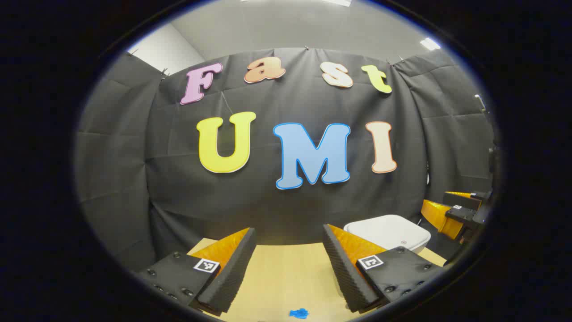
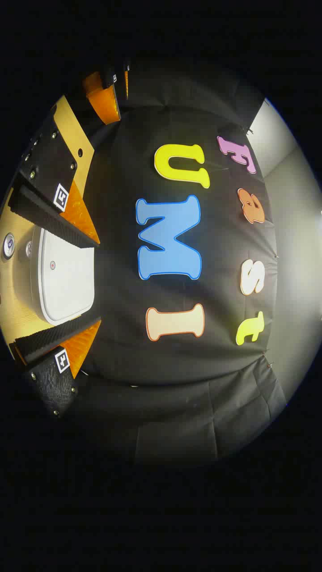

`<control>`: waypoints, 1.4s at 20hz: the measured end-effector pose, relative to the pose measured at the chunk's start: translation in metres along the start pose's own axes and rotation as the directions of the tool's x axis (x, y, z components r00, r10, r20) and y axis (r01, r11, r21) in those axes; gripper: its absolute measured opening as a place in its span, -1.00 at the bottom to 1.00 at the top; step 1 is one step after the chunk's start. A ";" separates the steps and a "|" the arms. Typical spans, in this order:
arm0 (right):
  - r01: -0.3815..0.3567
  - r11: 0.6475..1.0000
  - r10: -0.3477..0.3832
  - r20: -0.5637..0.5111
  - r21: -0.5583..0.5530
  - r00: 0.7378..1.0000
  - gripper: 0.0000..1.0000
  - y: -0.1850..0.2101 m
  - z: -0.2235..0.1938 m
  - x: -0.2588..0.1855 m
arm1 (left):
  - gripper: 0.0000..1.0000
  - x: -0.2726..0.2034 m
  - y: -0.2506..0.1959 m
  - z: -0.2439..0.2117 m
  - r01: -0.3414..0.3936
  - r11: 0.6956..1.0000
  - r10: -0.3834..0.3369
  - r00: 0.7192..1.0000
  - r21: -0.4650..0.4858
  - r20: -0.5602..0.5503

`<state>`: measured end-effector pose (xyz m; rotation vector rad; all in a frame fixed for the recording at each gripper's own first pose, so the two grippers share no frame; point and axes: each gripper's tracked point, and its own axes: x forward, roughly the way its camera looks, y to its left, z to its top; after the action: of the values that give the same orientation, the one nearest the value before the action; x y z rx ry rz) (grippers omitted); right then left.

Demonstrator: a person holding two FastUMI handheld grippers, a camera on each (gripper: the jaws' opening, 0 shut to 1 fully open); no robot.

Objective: Press the lid of the desktop garbage bin to open it, pick up the crumpled paper on the desktop and throw it into the bin, then pick up the pop can on the desktop and drop it into the bin, and finally close the garbage bin lid.

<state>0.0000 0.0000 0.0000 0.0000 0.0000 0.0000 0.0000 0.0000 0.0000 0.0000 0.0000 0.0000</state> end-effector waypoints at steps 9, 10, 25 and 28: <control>-0.002 1.000 0.002 -0.029 -0.007 1.000 0.92 0.002 -0.009 -0.001 | 1.00 -0.001 0.000 -0.002 0.007 1.000 -0.007 1.000 0.006 0.000; -0.001 1.000 0.001 -0.027 -0.006 1.000 0.92 0.002 -0.008 0.000 | 1.00 -0.001 0.000 -0.003 0.007 1.000 -0.007 1.000 0.005 0.000; 0.005 1.000 -0.005 -0.050 0.001 0.999 0.92 0.001 -0.016 -0.002 | 1.00 -0.001 0.001 -0.006 0.006 1.000 -0.006 1.000 -0.009 -0.011; 0.006 1.000 -0.006 -0.059 0.005 0.998 0.92 0.000 -0.020 -0.002 | 1.00 -0.001 0.001 -0.007 0.009 1.000 -0.009 1.000 -0.004 -0.014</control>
<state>-0.0017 0.0001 -0.0197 0.0050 0.0589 -0.0063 -0.0005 0.0011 -0.0070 -0.0040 0.0142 -0.0091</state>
